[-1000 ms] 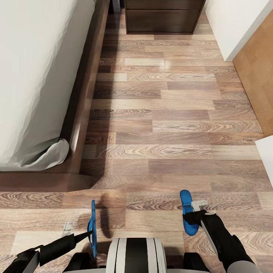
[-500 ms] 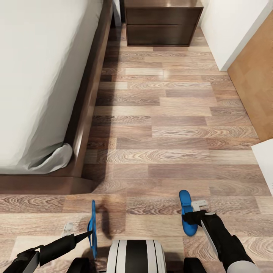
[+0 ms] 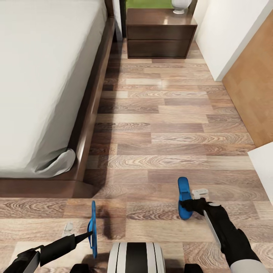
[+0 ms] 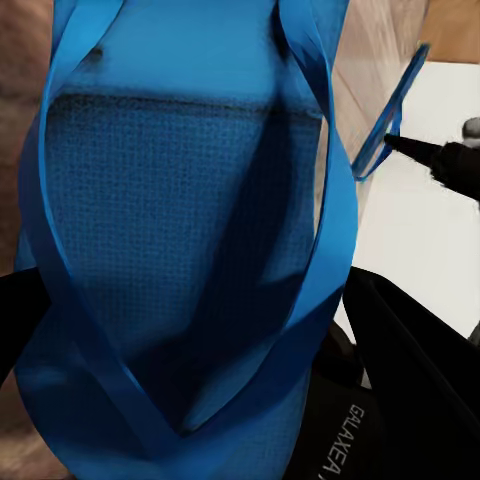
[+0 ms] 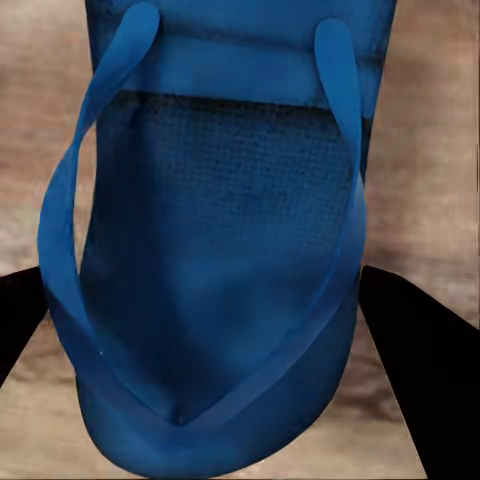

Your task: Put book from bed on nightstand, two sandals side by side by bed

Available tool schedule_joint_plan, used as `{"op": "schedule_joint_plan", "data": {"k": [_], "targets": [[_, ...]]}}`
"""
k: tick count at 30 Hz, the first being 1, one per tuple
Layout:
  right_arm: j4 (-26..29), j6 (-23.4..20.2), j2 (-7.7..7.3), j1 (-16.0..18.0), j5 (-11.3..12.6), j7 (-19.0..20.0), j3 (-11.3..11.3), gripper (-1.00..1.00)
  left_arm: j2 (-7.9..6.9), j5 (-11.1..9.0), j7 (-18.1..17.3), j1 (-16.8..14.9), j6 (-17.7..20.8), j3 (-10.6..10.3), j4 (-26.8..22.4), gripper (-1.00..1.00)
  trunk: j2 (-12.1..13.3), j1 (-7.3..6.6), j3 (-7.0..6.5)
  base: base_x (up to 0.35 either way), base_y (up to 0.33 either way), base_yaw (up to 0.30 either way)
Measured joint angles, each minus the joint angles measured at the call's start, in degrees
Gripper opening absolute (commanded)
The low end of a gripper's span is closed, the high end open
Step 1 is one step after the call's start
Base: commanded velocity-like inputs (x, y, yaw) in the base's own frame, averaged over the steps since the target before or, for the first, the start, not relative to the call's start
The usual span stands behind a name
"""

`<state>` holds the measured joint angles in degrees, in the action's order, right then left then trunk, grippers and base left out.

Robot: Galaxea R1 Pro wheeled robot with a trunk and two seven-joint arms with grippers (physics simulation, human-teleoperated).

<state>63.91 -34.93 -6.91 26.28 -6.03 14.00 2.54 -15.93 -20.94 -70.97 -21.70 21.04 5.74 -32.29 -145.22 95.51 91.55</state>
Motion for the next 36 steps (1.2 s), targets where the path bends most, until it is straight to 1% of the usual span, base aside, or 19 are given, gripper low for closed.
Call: {"op": "schedule_joint_plan", "data": {"k": [1, 2, 3, 4, 5, 8, 10, 13, 18, 21, 36], "targets": [[2.19, -1.13, -0.38, -0.08, 1.03, 1.37, 0.01, -1.00, 0.01, 0.01, 0.32, 0.00, -0.03, -0.02, 0.01, -1.00, 0.01, -0.03, -0.22, 0.000, 0.000, 0.000], [3.41, -2.13, -0.82, -0.14, 1.45, 2.28, 0.02, -1.00, 0.01, 0.01, 0.45, 0.00, -0.04, -0.02, 0.01, -1.00, 0.03, -0.05, -0.44, 0.000, 0.000, 0.000], [5.23, -4.00, -1.83, -0.21, 2.30, 3.98, 0.04, -1.00, 0.02, 0.01, 0.62, 0.01, -0.05, -0.03, 0.02, -1.00, 0.04, -0.08, -0.66, 0.000, 0.000, 0.000], [6.99, -6.30, -3.79, -0.32, 3.39, 6.79, 0.05, -1.00, 0.02, 0.01, 0.70, 0.01, -0.09, 0.00, 0.02, -1.00, 0.05, -0.10, -0.88, 0.000, 0.000, 0.000], [7.70, -7.26, -5.15, -0.37, 4.15, 8.84, 0.04, -1.00, -0.01, -0.01, 0.71, 0.01, -0.12, 0.02, 0.02, -1.00, 0.07, -0.13, -1.11, 0.000, 0.000, 0.000], [8.39, -8.35, -7.25, -0.46, 5.88, 12.95, 0.07, -1.00, -0.18, -0.05, 0.71, 0.00, -0.16, 0.08, 0.05, -1.00, 0.11, -0.20, -1.77, 0.000, 0.000, 0.000], [8.45, -8.62, -8.00, -0.52, 6.41, 14.70, 0.20, -1.00, -0.34, -0.04, 0.72, 0.01, -0.24, 0.10, 0.60, -1.00, 0.14, -0.25, -2.21, 0.000, 0.000, 0.000], [8.43, -8.68, -8.31, -0.60, 6.55, 15.31, 1.16, -1.00, -0.39, -0.07, 0.77, 0.01, -0.31, 0.12, 1.04, -1.00, 0.18, -0.33, -2.88, 0.000, 0.000, 0.000], [8.15, -8.71, -8.46, -0.71, 6.58, 15.62, 4.50, -1.00, -0.70, -0.07, 0.88, 0.01, -0.42, 0.14, 1.24, -1.00, 0.24, -0.46, -3.99, 0.000, 0.000, 0.000], [7.94, -8.79, -8.43, -0.72, 6.74, 15.62, 5.24, -1.00, -0.81, -0.07, 0.89, 0.00, -0.43, 0.14, 1.26, -1.00, 0.28, -0.54, -4.65, 0.000, 0.000, 0.000], [7.86, -8.81, -8.33, -0.72, 6.76, 15.59, 5.47, -1.00, -0.84, 0.01, 0.94, 0.00, -0.43, 0.12, 1.33, -1.00, 0.48, -0.92, -7.98, 0.000, 0.000, 0.000]]}}
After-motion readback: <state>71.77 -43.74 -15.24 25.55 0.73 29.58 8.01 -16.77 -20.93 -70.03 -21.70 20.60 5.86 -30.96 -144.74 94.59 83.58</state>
